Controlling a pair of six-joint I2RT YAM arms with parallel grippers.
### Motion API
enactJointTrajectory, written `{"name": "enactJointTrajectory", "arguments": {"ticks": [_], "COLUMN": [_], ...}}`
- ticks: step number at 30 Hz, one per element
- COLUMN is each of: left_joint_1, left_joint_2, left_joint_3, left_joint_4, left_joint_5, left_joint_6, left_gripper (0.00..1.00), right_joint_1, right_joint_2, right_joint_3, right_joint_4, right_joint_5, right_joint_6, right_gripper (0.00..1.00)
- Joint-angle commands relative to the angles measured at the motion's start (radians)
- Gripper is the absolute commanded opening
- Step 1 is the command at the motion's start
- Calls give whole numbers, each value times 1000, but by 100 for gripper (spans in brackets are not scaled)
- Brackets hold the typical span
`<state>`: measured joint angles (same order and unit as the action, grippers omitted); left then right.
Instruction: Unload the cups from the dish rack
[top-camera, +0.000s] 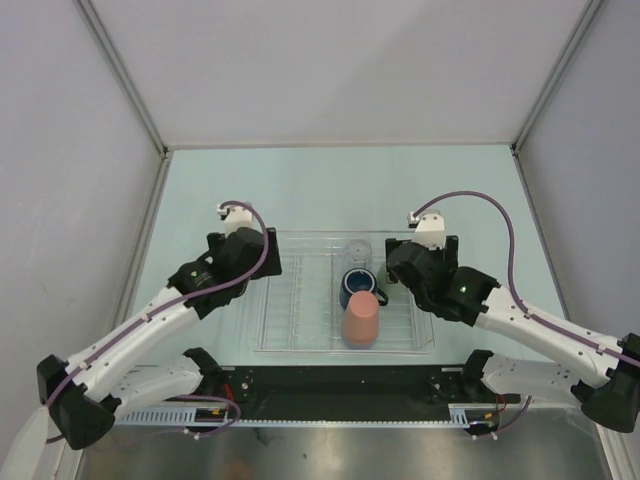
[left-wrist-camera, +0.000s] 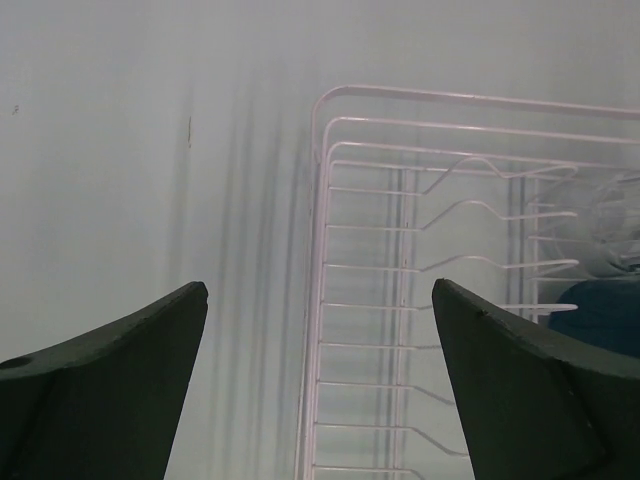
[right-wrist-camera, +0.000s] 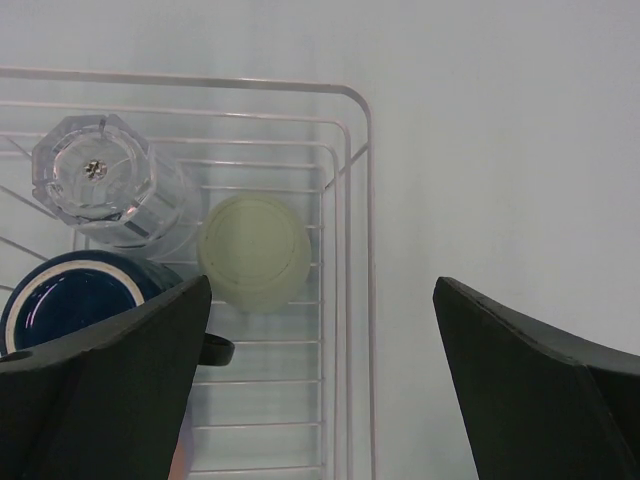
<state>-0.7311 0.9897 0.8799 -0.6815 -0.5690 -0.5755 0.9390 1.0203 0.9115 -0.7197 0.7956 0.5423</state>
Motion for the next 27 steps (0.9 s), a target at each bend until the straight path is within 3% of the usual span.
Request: {"name": "enactJointTrajectory", "arguments": {"ticks": [1,13,18,27], "left_joint_1": [-7,-5,-7,-7], "left_joint_2": [-92,-77,-54,-33], "left_joint_3": [-21,-18,-15,-19], "left_joint_4": [80,43,43,37], "left_joint_5": [12,11,18,49], "left_joint_6": [29,-1,-26,-53], "left_gripper": [100,100,100,100], "right_joint_1": [41,55,79,398], "right_joint_2": [-23,-81,-49,58], "right_joint_3": [32,125,199,268], "right_joint_4": [52,86,-47,-210], "right_joint_5": [120,-56,-84,88], "right_joint_6": [-2,-90,34,297], "right_gripper": [100,100,100,100]}}
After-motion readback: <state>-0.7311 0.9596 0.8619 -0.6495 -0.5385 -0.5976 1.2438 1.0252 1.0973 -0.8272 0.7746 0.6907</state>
